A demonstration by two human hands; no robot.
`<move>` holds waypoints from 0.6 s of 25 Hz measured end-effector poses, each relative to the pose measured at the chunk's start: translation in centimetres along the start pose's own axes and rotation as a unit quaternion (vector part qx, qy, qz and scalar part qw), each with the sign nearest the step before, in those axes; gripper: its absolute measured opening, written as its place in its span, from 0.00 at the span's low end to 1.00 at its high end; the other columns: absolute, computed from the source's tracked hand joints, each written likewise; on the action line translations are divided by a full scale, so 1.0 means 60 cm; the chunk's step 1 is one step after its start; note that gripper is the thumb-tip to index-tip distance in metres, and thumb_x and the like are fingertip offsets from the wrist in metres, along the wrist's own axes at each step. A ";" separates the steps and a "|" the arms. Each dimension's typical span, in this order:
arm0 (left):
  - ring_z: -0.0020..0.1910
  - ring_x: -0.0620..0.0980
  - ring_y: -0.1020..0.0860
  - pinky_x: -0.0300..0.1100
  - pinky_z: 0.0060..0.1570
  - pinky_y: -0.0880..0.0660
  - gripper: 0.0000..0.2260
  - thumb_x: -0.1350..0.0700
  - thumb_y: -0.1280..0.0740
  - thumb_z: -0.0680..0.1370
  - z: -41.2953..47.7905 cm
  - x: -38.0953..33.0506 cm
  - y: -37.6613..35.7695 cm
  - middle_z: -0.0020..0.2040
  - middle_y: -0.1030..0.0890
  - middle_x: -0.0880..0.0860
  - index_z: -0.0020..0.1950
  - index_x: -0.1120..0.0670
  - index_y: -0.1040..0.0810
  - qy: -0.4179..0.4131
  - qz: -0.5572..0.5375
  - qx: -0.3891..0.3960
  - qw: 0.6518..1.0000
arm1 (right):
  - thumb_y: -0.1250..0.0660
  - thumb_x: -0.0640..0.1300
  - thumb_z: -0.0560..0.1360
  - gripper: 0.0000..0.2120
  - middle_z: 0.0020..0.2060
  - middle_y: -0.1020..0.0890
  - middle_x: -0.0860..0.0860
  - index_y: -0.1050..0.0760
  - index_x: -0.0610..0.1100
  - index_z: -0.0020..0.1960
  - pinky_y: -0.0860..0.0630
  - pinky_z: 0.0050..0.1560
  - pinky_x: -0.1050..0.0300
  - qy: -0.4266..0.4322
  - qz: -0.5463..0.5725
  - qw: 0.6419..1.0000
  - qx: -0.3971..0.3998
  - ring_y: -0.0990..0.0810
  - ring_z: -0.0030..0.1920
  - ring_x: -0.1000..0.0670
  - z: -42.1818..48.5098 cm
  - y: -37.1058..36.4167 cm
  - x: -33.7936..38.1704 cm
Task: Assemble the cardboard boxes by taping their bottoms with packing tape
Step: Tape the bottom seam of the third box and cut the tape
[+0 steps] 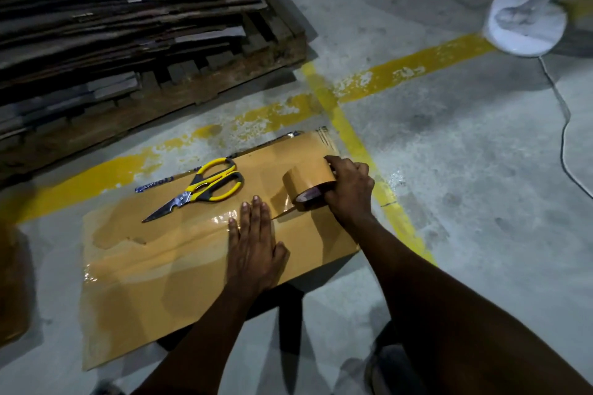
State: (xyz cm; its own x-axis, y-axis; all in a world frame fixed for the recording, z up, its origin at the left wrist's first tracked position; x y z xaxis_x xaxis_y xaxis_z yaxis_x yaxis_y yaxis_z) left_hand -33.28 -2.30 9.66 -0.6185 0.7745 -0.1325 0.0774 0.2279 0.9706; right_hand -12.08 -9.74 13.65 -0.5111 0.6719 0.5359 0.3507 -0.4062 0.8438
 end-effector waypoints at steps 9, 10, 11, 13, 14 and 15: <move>0.77 0.54 0.63 0.55 0.75 0.58 0.36 0.39 0.55 0.76 -0.001 0.005 -0.014 0.79 0.64 0.54 0.79 0.57 0.60 0.006 -0.010 0.014 1.000 | 0.38 0.33 0.69 0.29 0.57 0.28 0.45 0.29 0.51 0.68 0.23 0.43 0.44 -0.024 0.045 0.993 -0.106 0.22 0.45 0.38 0.019 0.068 -0.048; 0.78 0.54 0.62 0.56 0.75 0.57 0.36 0.40 0.54 0.77 0.000 0.005 -0.013 0.79 0.62 0.55 0.79 0.58 0.58 0.006 -0.010 0.011 1.000 | 0.39 0.33 0.70 0.28 0.57 0.27 0.45 0.29 0.51 0.68 0.23 0.44 0.44 -0.034 0.049 0.993 -0.104 0.22 0.47 0.38 0.022 0.067 -0.056; 0.78 0.55 0.61 0.57 0.75 0.56 0.36 0.40 0.53 0.77 0.000 0.004 -0.012 0.79 0.61 0.56 0.79 0.58 0.57 0.005 -0.008 0.007 1.000 | 0.39 0.33 0.71 0.27 0.57 0.25 0.44 0.28 0.50 0.68 0.23 0.46 0.44 -0.060 0.073 0.991 -0.098 0.22 0.49 0.38 0.023 0.063 -0.066; 0.78 0.56 0.60 0.58 0.75 0.56 0.35 0.41 0.53 0.77 0.000 0.000 -0.009 0.79 0.59 0.57 0.79 0.59 0.55 -0.003 0.003 0.003 1.000 | 0.39 0.33 0.74 0.24 0.55 0.20 0.40 0.26 0.48 0.68 0.23 0.49 0.45 -0.123 0.143 0.979 -0.073 0.21 0.52 0.37 0.021 0.046 -0.082; 0.78 0.57 0.60 0.58 0.75 0.57 0.35 0.41 0.53 0.77 0.001 -0.001 -0.007 0.79 0.59 0.57 0.79 0.59 0.55 -0.005 0.007 0.004 1.000 | 0.39 0.34 0.74 0.23 0.53 0.19 0.37 0.25 0.47 0.68 0.23 0.48 0.45 -0.138 0.157 0.976 -0.056 0.21 0.52 0.36 0.019 0.034 -0.084; 0.78 0.57 0.61 0.58 0.75 0.58 0.36 0.41 0.54 0.76 0.001 -0.002 -0.006 0.79 0.60 0.57 0.79 0.59 0.56 -0.006 0.009 0.007 1.000 | 0.38 0.34 0.75 0.23 0.51 0.18 0.36 0.25 0.47 0.68 0.23 0.47 0.45 -0.141 0.155 0.977 -0.041 0.20 0.51 0.36 0.017 0.025 -0.083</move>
State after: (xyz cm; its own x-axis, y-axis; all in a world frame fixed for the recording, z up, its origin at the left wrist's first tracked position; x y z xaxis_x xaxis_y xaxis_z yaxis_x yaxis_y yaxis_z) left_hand -33.22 -2.42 9.32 -0.6073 0.7857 -0.1177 0.0988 0.2216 0.9701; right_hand -8.24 -13.05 12.21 -0.1501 0.6487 0.7461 0.3848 -0.6568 0.6485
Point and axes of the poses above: each hand's wrist, its own z-axis towards the middle knuckle, its own y-axis out of the back of the hand, x = y × z, the point moved 8 cm from there along z, towards the middle knuckle
